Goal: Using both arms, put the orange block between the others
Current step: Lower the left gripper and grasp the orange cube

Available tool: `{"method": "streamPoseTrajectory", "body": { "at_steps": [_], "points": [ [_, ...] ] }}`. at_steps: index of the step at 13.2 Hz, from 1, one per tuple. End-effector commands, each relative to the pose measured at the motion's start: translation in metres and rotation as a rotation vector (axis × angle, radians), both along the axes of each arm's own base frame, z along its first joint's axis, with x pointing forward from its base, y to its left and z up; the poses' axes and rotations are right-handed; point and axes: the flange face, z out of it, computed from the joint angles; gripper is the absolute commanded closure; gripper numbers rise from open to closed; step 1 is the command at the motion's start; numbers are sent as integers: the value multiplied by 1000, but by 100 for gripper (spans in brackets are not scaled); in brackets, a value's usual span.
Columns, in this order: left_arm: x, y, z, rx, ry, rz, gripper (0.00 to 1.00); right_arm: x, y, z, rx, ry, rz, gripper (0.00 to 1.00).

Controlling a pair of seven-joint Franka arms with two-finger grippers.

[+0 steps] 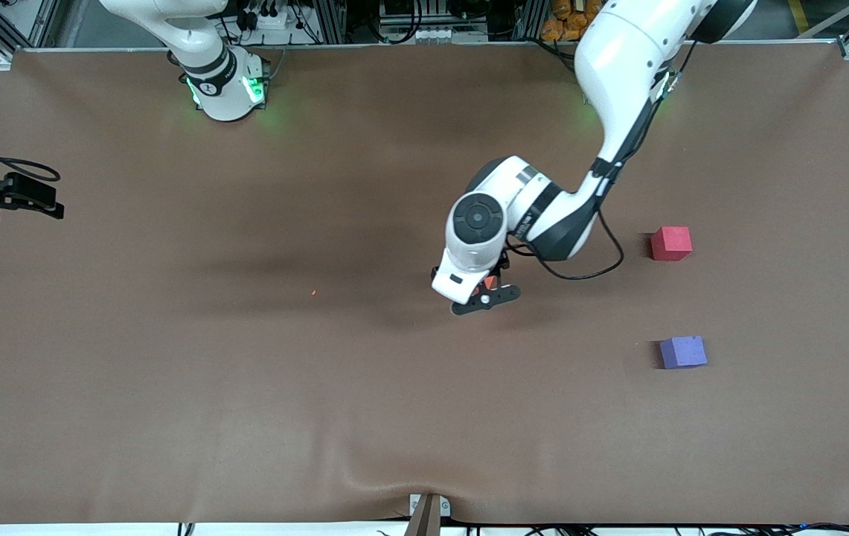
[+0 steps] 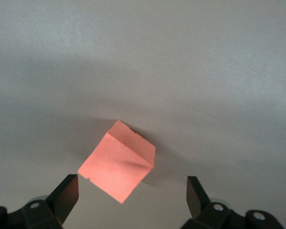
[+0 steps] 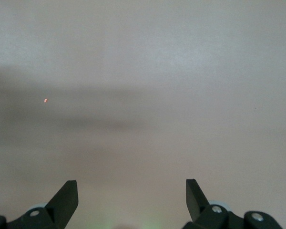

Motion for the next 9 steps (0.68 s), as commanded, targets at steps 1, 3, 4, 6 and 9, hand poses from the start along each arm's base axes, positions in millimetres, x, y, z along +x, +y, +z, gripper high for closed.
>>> {"method": "streamPoseTrajectory", "body": {
  "at_steps": [1,3,4,6,9],
  "points": [
    [-4,-12,-8,37,-33,3,0,-1,0,2,-21,-4,17,0],
    [-6,-9,-14,58,-34,8,0,-1,2,2,-21,-2,20,0],
    [-6,-7,-17,70,-37,-3,0,0,1,1,-18,-2,18,0],
    [-8,-8,-17,68,-34,-57,0,1,2,0,-18,-1,20,0],
    [-6,-5,-18,54,-13,-212,0,2,6,3,-3,-11,23,0]
  ]
}}
